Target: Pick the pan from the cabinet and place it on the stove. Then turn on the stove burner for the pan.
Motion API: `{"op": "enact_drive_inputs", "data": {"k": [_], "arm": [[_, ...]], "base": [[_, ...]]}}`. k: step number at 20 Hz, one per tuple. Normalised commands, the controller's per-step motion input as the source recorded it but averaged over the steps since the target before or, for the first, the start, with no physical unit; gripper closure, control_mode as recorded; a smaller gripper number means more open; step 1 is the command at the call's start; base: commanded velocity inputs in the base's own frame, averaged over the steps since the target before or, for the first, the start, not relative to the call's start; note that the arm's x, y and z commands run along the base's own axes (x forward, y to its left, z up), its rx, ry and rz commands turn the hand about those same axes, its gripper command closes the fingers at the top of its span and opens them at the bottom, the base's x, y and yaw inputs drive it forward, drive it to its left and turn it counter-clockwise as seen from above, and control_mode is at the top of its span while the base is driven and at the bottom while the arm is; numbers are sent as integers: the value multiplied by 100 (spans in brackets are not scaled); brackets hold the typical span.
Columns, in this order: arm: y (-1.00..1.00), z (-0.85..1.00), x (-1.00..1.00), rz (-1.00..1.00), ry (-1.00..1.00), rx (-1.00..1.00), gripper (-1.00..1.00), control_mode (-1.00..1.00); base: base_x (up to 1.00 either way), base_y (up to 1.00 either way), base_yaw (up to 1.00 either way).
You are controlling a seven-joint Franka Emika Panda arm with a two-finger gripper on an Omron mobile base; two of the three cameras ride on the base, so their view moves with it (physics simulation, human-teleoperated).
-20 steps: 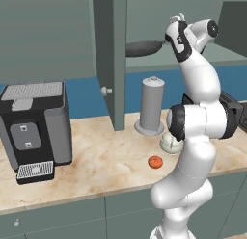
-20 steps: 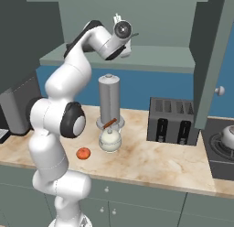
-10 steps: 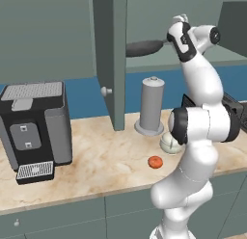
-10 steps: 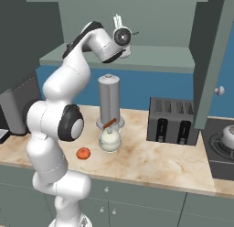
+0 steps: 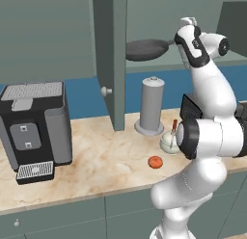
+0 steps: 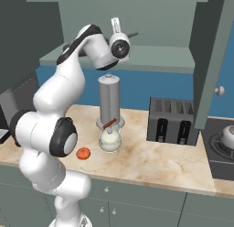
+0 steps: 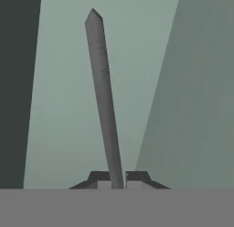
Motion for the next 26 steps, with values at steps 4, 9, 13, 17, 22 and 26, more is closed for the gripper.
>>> {"op": "enact_drive_inputs", "data": {"k": [4,9,13,17,22,26], "arm": [[-5,0,-52,-3,-1,1,100,-100],[-10,0,-53,-6,0,0,100,-100],[-4,7,-38,-7,0,0,100,-100],[-2,5,-35,-7,0,0,100,-100],[-17,1,-34,-5,-1,1,100,-100],[-10,0,-32,-5,-1,1,100,-100]], "base": [[0,0,0],[0,0,0],[0,0,0],[0,0,0],[0,0,0],[0,0,0]]}}
